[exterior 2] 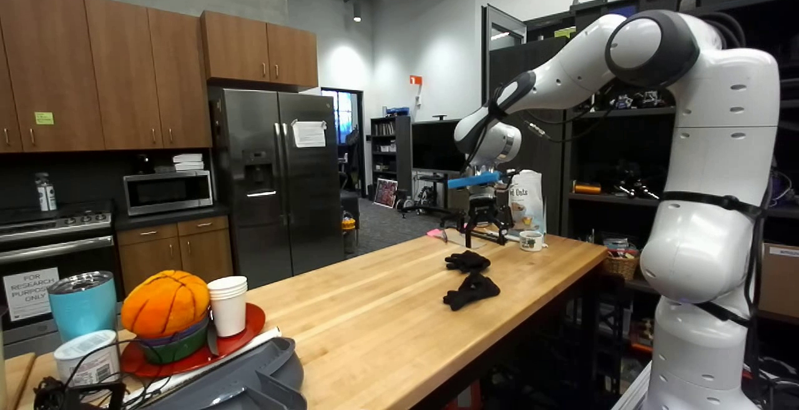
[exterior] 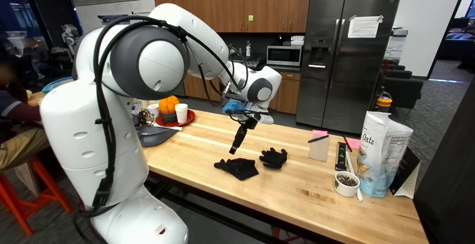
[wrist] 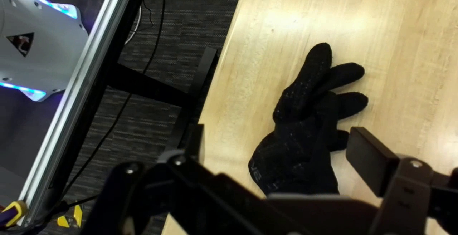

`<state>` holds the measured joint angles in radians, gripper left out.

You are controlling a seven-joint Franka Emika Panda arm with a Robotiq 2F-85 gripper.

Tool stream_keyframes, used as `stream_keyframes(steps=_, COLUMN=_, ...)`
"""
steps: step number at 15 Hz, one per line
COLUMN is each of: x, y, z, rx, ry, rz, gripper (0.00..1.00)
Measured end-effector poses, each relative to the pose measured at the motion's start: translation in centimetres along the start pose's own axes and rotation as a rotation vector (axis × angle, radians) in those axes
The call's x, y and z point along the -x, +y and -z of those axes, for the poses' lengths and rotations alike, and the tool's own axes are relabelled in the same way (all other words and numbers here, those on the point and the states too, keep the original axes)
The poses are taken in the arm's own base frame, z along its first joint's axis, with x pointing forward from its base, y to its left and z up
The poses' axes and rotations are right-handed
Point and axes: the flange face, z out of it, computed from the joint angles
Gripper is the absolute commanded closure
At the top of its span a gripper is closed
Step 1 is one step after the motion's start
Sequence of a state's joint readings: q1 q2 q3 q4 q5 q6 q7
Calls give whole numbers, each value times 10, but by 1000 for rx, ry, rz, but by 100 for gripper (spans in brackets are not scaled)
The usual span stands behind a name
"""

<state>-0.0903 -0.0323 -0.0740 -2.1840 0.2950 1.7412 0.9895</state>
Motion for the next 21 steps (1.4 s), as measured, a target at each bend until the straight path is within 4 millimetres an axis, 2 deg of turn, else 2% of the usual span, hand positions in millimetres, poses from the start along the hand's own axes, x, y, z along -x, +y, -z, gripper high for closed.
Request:
stream_keyframes(steps=4, x=-26, y=-11, z=-26, rx=47, ry=-36, rz=-46, gripper=0)
stream_keyframes(steps=8, x=-50, y=-13, z=-37, rx=53, ry=-72, rz=-91, gripper=0)
stream_keyframes(steps=16, x=-53, y=-8, z=-19, rx=-1, ry=-54, rz=-103, gripper=0)
stream_keyframes(steps=21, x=-72, y=-11, z=-14, rx=-79, ry=-49, rz=-145, gripper=0)
